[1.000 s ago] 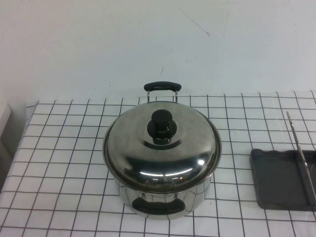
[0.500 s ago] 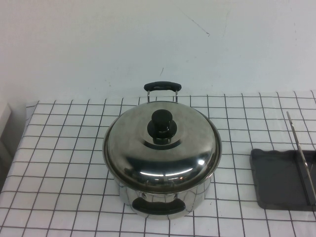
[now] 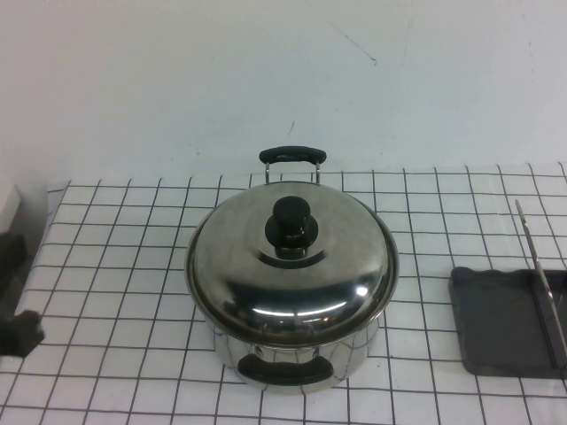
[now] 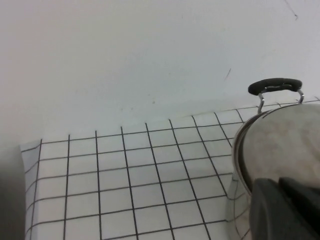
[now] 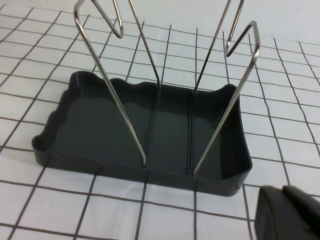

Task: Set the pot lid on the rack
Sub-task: Open the pot

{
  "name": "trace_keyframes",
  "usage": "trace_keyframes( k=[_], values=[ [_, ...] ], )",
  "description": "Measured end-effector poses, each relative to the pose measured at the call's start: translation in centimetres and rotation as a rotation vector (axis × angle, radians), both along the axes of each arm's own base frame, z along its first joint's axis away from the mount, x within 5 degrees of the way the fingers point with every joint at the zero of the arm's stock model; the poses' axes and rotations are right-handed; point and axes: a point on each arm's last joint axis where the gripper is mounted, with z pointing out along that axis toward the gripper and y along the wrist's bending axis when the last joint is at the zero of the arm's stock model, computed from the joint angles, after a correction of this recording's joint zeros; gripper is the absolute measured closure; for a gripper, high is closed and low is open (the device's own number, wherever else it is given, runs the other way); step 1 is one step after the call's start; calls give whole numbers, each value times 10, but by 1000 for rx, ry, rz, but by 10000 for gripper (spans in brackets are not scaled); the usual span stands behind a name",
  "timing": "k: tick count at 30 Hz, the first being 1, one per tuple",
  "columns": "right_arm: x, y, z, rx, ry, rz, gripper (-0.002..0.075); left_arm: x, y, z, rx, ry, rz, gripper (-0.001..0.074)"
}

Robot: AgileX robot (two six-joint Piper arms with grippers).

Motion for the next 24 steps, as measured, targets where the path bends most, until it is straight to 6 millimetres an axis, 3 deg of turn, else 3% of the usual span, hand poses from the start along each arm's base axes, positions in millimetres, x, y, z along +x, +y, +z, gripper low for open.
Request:
trace_keyframes(
  k=[2, 5, 10, 14, 18, 24],
  values=[
    [0, 0, 0, 0, 0, 0, 729, 11, -8, -3, 19, -3, -14, 728],
    [0, 0, 0, 0, 0, 0, 729, 25, -31, -5, -2, -53, -77, 659],
    [0, 0, 0, 0, 0, 0, 729, 50, -81, -16, -30, -144, -253, 338],
    [0, 0, 0, 2, 0, -1, 729, 77, -108, -34, -45, -134, -291, 143],
    [0, 0, 0, 2, 0, -1, 729, 102, -130, -49, -69, -130, -310, 84],
    [0, 0, 0, 2, 0, -1, 729, 124, -153, -66, -116, -133, -340, 70]
  ],
)
